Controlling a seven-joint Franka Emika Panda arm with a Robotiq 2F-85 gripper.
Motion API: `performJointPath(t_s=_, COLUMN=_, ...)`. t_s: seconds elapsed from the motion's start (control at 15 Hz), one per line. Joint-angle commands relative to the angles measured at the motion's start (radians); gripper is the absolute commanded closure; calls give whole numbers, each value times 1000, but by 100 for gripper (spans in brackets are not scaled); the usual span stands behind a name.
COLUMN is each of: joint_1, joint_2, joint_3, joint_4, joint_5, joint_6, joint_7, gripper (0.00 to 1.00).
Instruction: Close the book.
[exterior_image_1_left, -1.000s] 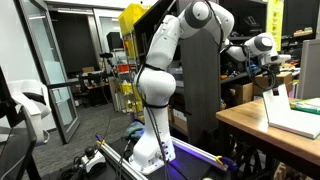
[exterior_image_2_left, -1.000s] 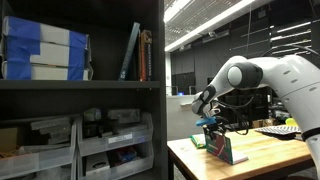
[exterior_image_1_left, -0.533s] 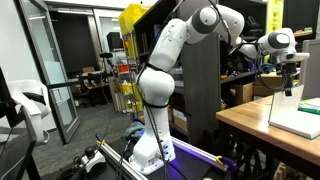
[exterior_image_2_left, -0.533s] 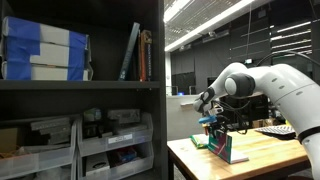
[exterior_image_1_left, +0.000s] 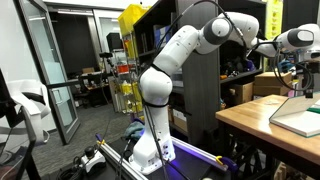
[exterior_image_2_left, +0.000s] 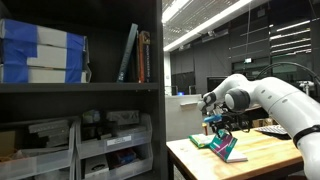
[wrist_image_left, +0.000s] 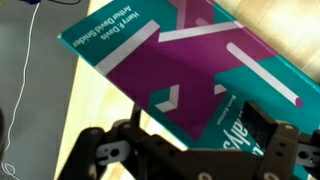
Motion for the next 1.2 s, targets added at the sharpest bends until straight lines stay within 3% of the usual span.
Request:
performJointPath(t_s=0.0, joint_1=-7, joint_2=11, joint_3=0, joint_4=16, joint_5=1, joint_6=-4, joint_7=-7, gripper=0)
performJointPath(t_s=0.93, joint_1=-9, joint_2=22, joint_3=3, joint_4=41, joint_5=1, joint_6=-14, joint_7=-9, gripper=0)
performJointPath(t_s=1.13, joint_1=-17, joint_2=-29, joint_3=12, joint_4=-2, joint_5=21, joint_6=54, joint_7=-25, gripper=0)
